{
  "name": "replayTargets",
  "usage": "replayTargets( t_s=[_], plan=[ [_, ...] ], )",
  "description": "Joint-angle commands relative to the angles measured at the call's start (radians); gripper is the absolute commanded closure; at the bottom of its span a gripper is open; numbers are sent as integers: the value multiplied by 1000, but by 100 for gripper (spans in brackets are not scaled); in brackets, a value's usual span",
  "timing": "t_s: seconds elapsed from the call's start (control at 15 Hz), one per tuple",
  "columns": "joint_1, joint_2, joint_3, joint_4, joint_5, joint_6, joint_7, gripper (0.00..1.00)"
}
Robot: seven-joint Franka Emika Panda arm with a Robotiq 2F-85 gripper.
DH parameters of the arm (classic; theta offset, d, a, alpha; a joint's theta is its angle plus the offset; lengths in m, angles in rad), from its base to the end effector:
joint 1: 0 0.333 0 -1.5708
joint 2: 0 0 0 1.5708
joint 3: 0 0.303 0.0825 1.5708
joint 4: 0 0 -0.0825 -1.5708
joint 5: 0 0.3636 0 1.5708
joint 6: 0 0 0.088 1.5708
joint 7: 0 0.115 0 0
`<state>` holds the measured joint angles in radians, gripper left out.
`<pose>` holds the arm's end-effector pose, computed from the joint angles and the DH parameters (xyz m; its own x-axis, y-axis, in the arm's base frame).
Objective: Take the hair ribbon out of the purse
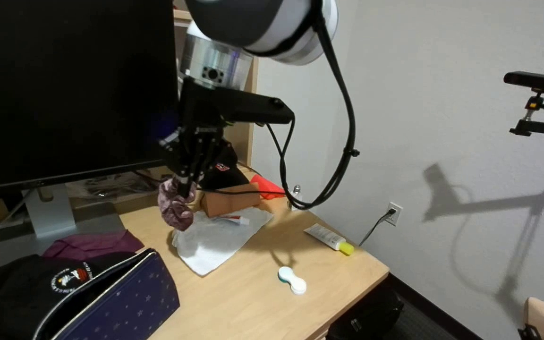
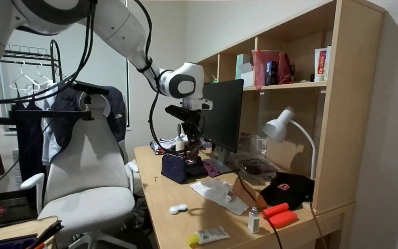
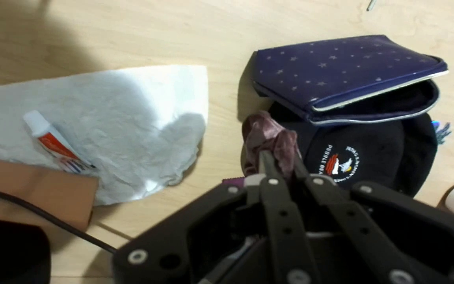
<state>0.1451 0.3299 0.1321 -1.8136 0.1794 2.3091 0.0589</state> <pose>0.6086 0.1718 0.3685 0.9865 0.0822 0.1415 0.1100 -0.9734 -0.2008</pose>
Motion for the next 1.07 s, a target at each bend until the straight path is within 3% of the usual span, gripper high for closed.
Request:
replayTargets(
  t_s=[0.0,0.27,0.73,1.0],
  plan=[
    [-41,-15,-2,-98,73,87,-9,92],
    [-61,89,-10,-44,67,104,-28,91],
    [-62,299,-14,148,34,54,-34,91],
    [-60,344,-23,192,32,62,-8,91]
  ],
)
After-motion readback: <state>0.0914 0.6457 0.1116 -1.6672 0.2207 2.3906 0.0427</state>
